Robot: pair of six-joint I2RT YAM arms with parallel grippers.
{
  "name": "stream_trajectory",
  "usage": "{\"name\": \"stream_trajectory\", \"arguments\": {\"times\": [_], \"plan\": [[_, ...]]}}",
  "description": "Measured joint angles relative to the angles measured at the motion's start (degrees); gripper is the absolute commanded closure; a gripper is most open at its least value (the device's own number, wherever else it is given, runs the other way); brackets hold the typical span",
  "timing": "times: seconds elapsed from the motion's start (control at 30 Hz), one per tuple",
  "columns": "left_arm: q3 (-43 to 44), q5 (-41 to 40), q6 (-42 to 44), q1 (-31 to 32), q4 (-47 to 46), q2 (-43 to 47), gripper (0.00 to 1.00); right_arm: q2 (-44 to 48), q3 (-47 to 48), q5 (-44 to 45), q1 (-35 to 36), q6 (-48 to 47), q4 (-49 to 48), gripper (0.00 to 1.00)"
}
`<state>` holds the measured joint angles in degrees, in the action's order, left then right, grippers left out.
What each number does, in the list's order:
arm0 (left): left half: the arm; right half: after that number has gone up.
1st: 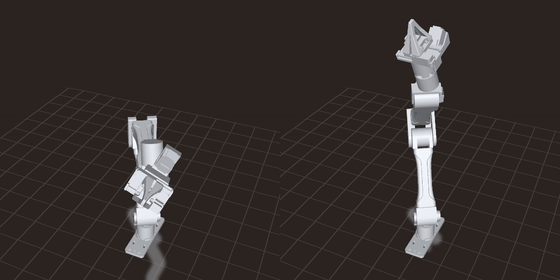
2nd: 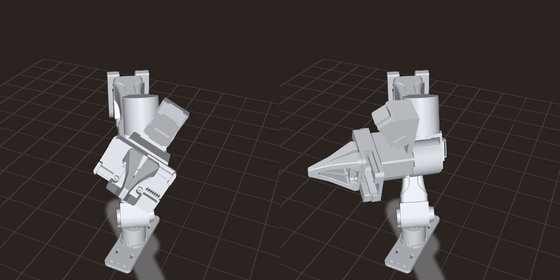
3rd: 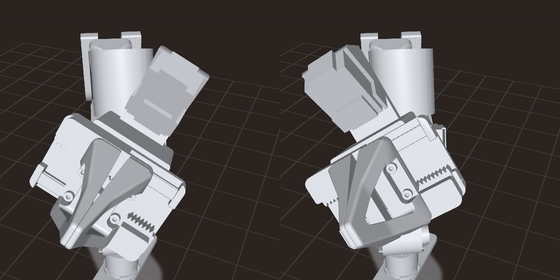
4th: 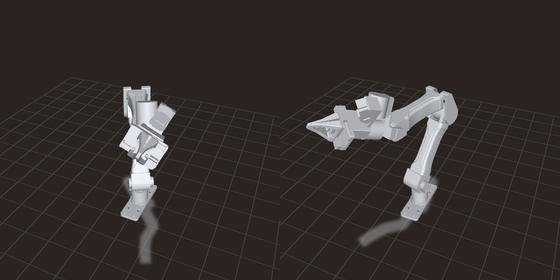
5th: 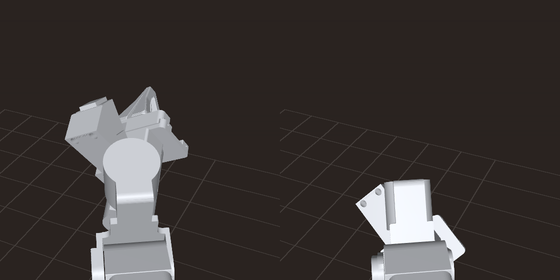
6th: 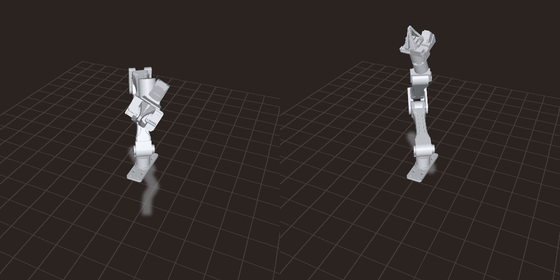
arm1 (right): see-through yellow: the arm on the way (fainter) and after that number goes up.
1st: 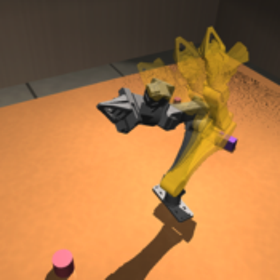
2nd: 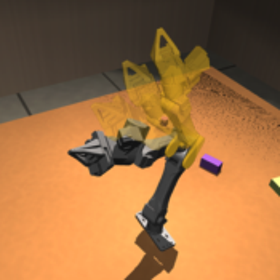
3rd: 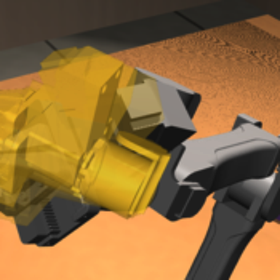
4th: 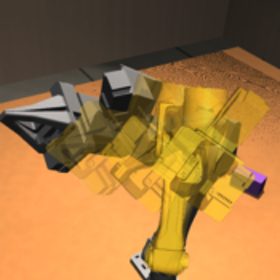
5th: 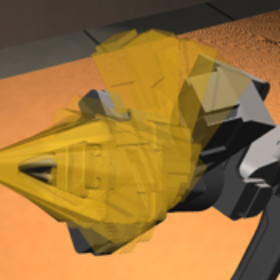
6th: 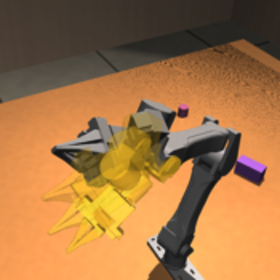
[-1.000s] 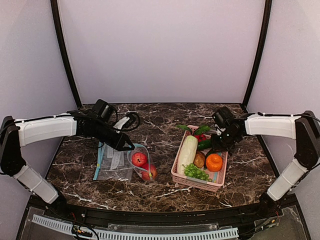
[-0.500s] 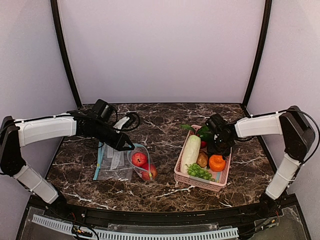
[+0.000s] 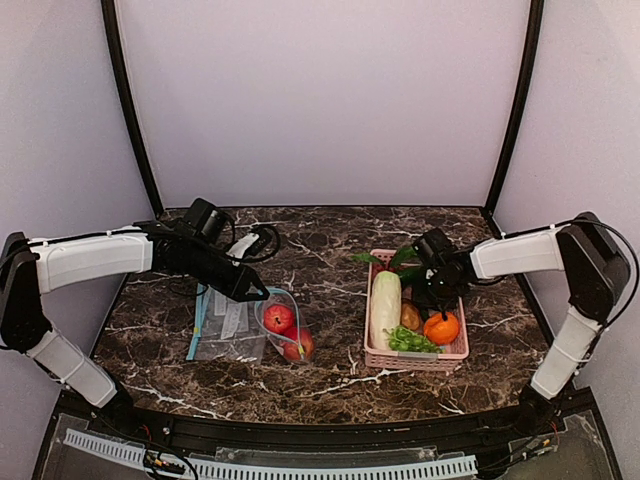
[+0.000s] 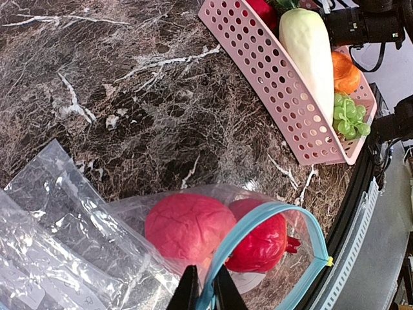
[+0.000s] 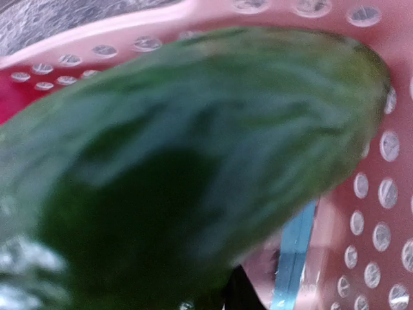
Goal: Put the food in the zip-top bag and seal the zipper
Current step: Pick up the fake vegetable from the bin.
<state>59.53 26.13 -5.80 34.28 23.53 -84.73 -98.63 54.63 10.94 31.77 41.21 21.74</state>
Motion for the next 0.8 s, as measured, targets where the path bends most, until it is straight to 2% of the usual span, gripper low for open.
{"name": "stream_trajectory", "arguments": {"times": [0.2,0.43,0.8], "plan": [[0.00,0.02,0.00,0.00,0.00,0.00,0.91,6.27,-2.10,-2.14,0.00,-0.02,1.11,1.00],[0.00,0.02,0.00,0.00,0.02,0.00,0.91,14.80,-1.66,-0.35,0.11,-0.22,4.00,1.00],[0.00,0.00,0.00,0.00,0.02,0.00,0.91,19.63,-1.33,0.72,0.17,-0.15,8.44,1.00]]}}
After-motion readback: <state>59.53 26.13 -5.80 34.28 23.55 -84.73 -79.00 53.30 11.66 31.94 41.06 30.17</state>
